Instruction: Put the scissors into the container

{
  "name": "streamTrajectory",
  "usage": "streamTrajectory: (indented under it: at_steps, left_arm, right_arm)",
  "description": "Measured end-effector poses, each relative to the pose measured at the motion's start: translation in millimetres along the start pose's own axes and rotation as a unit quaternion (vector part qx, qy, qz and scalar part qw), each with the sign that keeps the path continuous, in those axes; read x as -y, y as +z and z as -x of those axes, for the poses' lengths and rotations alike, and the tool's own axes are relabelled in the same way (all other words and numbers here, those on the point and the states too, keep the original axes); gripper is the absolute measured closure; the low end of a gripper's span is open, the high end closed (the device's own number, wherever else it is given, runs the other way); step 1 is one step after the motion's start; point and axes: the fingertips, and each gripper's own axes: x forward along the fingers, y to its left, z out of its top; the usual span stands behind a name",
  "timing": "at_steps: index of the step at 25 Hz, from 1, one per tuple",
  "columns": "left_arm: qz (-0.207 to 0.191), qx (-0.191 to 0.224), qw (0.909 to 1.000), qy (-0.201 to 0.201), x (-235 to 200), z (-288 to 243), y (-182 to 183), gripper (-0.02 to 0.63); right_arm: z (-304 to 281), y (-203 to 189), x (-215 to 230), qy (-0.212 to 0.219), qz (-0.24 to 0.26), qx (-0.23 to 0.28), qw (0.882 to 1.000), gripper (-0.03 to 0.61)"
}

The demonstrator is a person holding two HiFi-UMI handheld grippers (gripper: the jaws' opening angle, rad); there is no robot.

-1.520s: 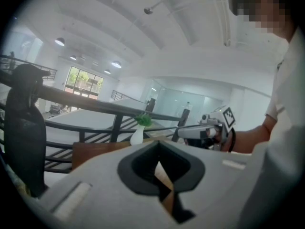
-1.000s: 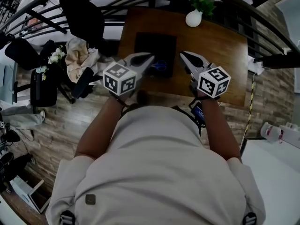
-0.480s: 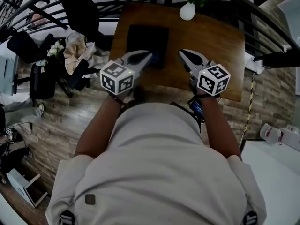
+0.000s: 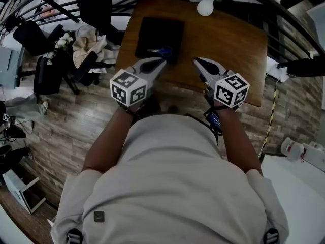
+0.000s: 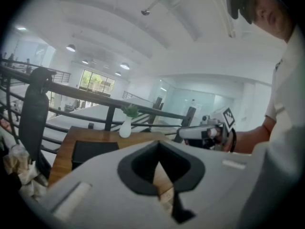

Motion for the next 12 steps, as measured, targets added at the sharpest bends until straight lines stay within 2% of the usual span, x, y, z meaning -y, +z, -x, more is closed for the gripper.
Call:
streamTrajectory:
  at_steps: [6,12]
  left_arm:
    - [0.004,-0.010,0.9999,0.004,18.2,24.0,-20.4,0.611]
    - [-0.004,-0.009,0.9998,-0.015,30.9,42.0,-26.3,0.611]
  right_arm:
    - [7.5,-21.7,-22.9,0.003,-0.009,-0.002,1.000,0.571]
    - [11.6,-32.5,-50.2,-0.005,-0.006,0.003,1.000,0.571]
